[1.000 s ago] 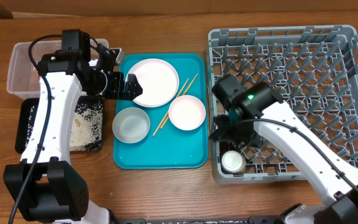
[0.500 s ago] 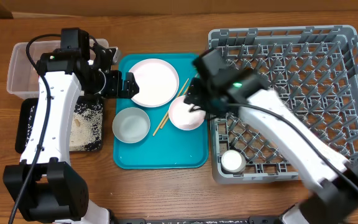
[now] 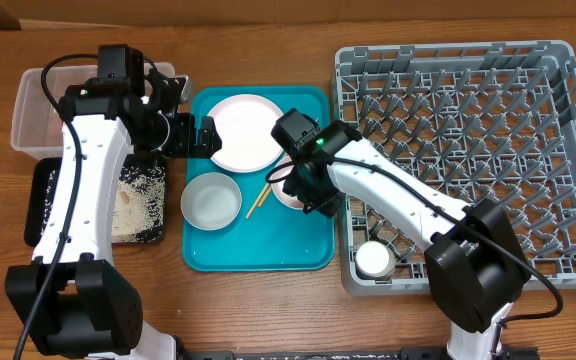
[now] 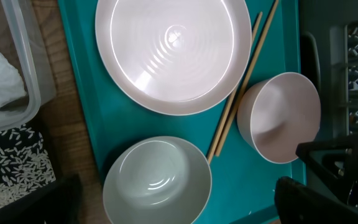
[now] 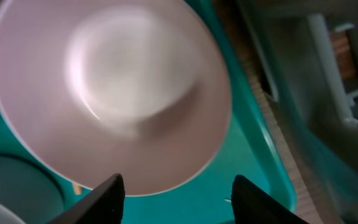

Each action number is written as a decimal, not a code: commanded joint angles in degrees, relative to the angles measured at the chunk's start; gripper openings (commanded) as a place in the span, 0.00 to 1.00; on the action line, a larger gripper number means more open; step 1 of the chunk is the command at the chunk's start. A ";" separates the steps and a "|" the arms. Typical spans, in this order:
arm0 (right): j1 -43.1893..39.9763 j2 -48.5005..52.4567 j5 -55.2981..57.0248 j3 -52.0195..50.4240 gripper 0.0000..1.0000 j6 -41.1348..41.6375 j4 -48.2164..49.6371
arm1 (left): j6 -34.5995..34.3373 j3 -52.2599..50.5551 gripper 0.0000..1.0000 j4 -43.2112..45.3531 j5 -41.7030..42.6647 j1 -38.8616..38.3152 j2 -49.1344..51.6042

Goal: Sort waste into correct bins and load items into the dishwasher
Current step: 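Reach the right gripper to the pink bowl and grasp its rim, then lift the pink bowl into the dish rack with the right gripper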

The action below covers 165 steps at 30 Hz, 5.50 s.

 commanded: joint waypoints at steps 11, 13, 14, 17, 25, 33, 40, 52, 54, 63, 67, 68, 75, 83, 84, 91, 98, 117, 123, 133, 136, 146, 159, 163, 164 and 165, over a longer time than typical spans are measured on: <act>-0.11 -0.24 2.25 -6.29 0.39 2.93 7.19 | -1.18 1.51 1.00 0.81 -0.42 -0.02 -0.24; -0.11 -0.15 2.25 -6.49 0.31 2.91 7.65 | -1.18 1.51 1.00 1.49 -0.42 -0.02 -0.24; -0.11 -0.13 2.25 -6.54 0.26 2.86 7.87 | -1.18 1.51 1.00 1.88 -0.42 -0.02 -0.24; -0.11 0.50 2.10 -6.56 0.22 2.69 8.41 | -1.18 1.51 1.00 1.99 -0.42 -0.02 -0.24; -0.11 2.75 0.07 -6.56 0.26 2.43 9.53 | -1.18 1.51 1.00 1.99 -0.42 -0.02 -0.24; -0.11 2.78 -2.58 -6.54 0.12 -2.54 11.15 | -1.18 1.51 1.00 1.99 -0.42 -0.02 -0.24; -0.11 2.73 -3.82 -6.34 0.04 -3.67 10.80 | -1.18 1.51 1.00 1.99 -0.42 -0.02 -0.24; -0.11 1.05 3.82 4.02 0.04 -19.52 0.44 | -1.18 1.51 1.00 1.99 -0.42 -0.02 -0.24; -0.17 -0.24 4.52 6.73 0.04 -24.59 -0.90 | -1.18 1.51 1.00 1.99 -0.42 -0.02 -0.24; -3.43 -6.10 22.47 22.49 0.04 -34.95 -11.02 | -1.18 1.51 1.00 1.99 -0.42 -0.02 -0.24; -7.87 -6.93 34.69 25.29 0.04 -40.39 -11.10 | -1.18 1.51 1.00 1.99 -0.42 -0.02 -0.24; -9.14 -6.93 36.83 25.24 0.04 -42.21 -10.36 | -1.18 1.51 1.00 1.99 -0.42 -0.02 -0.24; -18.56 -6.14 39.56 22.40 0.04 -49.03 -0.48 | -1.18 1.51 1.00 1.99 -0.42 -0.02 -0.24; -22.08 0.76 51.67 21.20 0.04 -59.06 12.46 | -1.18 1.51 1.00 1.99 -0.42 -0.02 -0.24; -21.70 1.77 53.81 21.20 0.04 -60.33 13.20 | -1.18 1.51 1.00 1.99 -0.42 -0.02 -0.24; -16.48 9.84 69.55 21.20 0.04 -63.58 17.35 | -1.18 1.51 1.00 1.99 -0.42 -0.02 -0.24; -14.80 13.60 75.12 20.50 0.04 -63.60 16.74 | -1.18 1.51 1.00 1.99 -0.42 -0.02 -0.24; -7.74 14.10 60.13 20.52 0.75 -61.44 4.52 | -1.18 1.51 1.00 1.99 -0.42 -0.02 -0.24; -6.23 13.77 59.10 22.40 0.91 -56.39 0.26 | -1.18 1.51 1.00 1.99 -0.42 -0.02 -0.24; -7.48 9.53 37.13 44.15 0.95 -49.55 -15.06 | -1.18 1.51 1.00 1.99 -0.42 -0.02 -0.24; -8.81 8.48 23.23 50.16 1.00 -49.55 -16.48 | -1.18 1.51 1.00 1.99 -0.42 -0.02 -0.24; -11.21 8.44 -1.68 46.97 1.00 -32.26 -15.72 | -1.18 1.51 1.00 1.99 -0.42 -0.02 -0.24; -8.59 8.46 -5.57 37.77 1.00 -31.69 -14.88 | -4.90 1.51 1.00 2.78 1.92 -0.02 -0.24; -7.93 8.46 -8.00 34.91 1.00 -32.33 -12.96 | -4.09 2.84 1.00 1.70 0.57 0.35 -0.33; -7.58 8.46 -8.74 33.92 1.00 -33.24 -12.41 | -4.09 4.44 1.00 0.46 -0.55 0.74 -0.33; -7.32 8.46 -9.20 33.05 0.99 -33.55 -11.96 | -4.11 5.88 1.00 -0.57 -1.79 1.07 -0.33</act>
